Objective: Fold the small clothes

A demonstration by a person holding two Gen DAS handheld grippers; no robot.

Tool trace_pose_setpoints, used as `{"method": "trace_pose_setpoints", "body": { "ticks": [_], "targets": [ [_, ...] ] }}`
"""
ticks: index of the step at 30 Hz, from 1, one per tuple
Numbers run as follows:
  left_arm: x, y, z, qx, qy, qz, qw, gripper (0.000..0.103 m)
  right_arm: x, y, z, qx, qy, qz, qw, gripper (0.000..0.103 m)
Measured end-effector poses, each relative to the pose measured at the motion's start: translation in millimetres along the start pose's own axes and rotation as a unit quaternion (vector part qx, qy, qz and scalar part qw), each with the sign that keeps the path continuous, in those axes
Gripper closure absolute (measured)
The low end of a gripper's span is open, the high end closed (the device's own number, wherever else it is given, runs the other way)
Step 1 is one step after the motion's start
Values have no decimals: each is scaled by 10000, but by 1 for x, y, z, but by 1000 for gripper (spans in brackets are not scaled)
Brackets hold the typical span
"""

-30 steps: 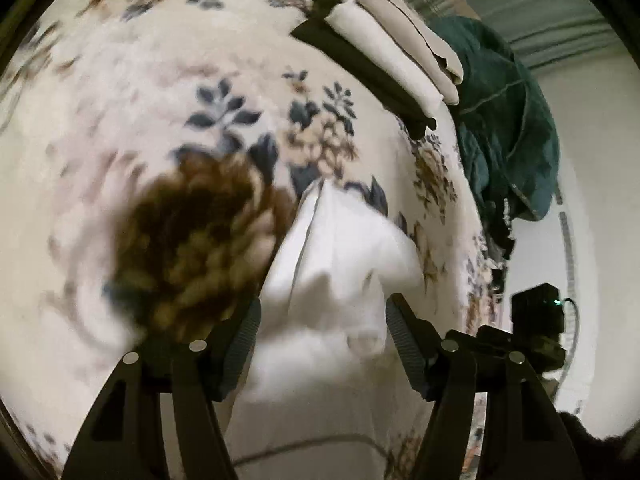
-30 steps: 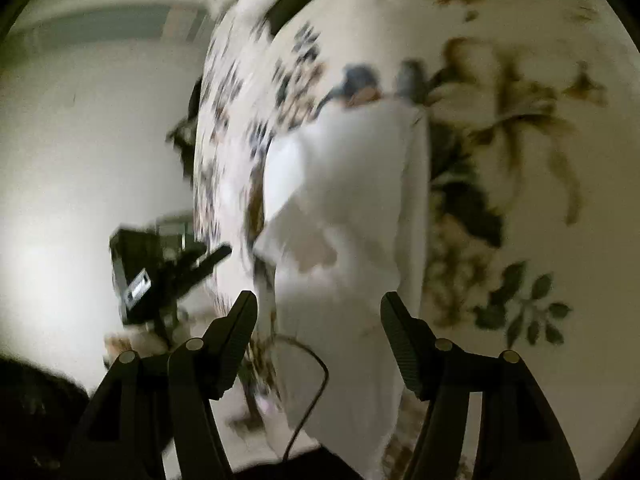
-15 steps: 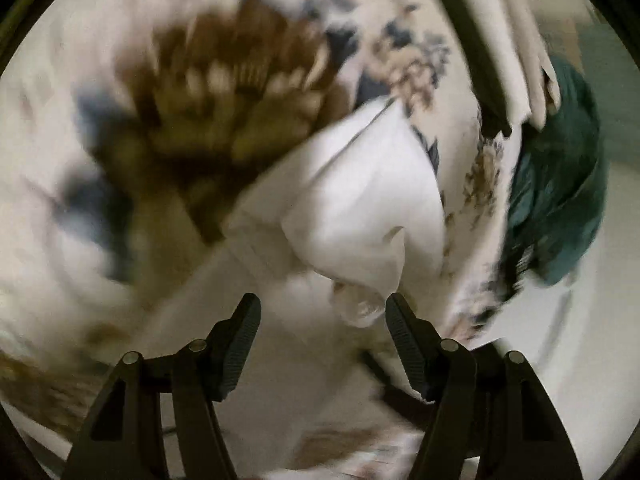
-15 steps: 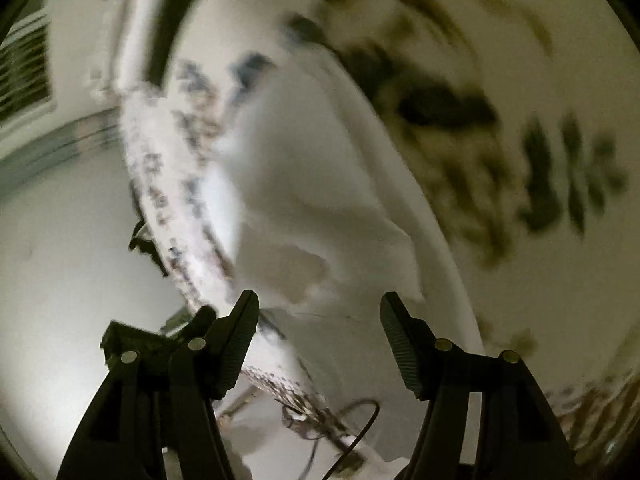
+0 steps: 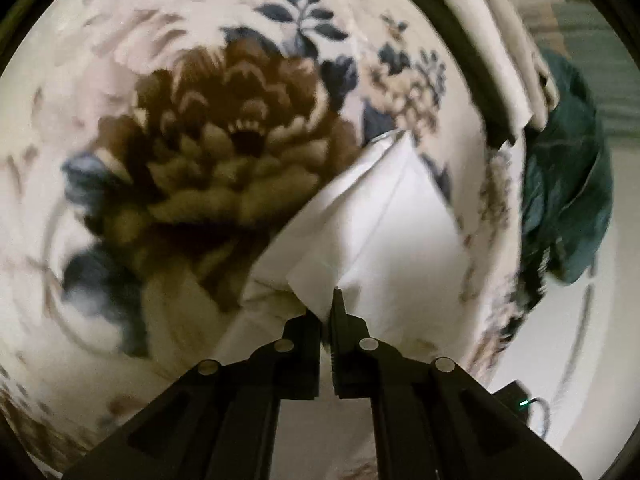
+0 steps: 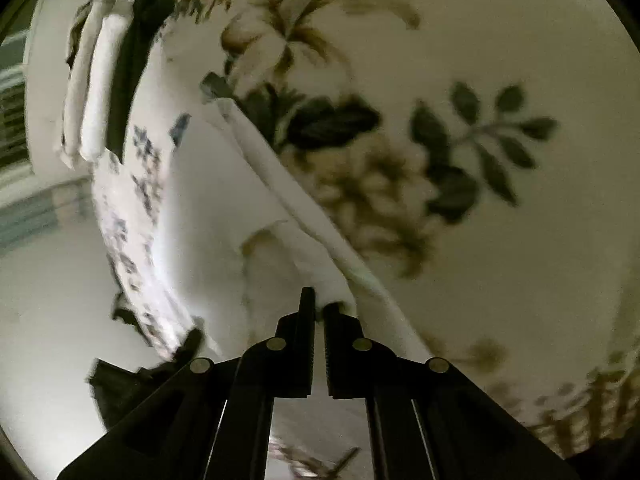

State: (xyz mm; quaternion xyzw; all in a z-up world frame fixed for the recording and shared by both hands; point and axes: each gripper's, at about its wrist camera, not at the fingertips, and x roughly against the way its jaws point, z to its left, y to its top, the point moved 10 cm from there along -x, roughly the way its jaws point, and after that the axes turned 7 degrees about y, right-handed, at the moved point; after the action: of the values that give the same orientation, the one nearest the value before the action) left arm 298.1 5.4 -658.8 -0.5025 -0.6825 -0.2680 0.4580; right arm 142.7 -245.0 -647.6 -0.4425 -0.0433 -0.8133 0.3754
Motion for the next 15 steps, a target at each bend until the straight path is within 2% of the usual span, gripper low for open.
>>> {"method": "trace_pose_setpoints", "body": {
  "ticks": [3,5,6,7,8,9,10,11,13,15],
  "targets": [
    [-11,-2,10,-45,89,202,9997,96,-10,-2,-8,56,-246,130,9996,99],
    [-5,-5,9,-100,-67,267,9996,97,-11,-1,-10,76,-252,203,9994,98],
    [1,-7,6,-193,-131,241,9994,96,-10,-1,-10,147,-246,301,9991,97],
    [9,-10,4,-414,-66,148,9990,93,-8,-3,-9,205,-214,400,9988,92],
    [17,-14,3,-691,103,41,9976,79,-6,-5,-7,262,-183,464,9984,84],
    [24,-20,3,-975,304,-41,9948,46,-1,-8,-6,361,-184,528,9978,57],
    [30,-26,3,-1182,418,-79,9921,26,3,-9,-3,438,-191,518,9975,42],
    [34,-31,3,-1298,471,-104,9904,6,8,-11,2,534,-199,480,9972,41],
    [48,-49,8,-1505,524,-138,9871,6,23,-25,-2,738,-249,638,9949,41],
    [56,-67,19,-1489,589,-96,9870,6,35,-38,-12,769,-304,744,9938,41]
  ]
}}
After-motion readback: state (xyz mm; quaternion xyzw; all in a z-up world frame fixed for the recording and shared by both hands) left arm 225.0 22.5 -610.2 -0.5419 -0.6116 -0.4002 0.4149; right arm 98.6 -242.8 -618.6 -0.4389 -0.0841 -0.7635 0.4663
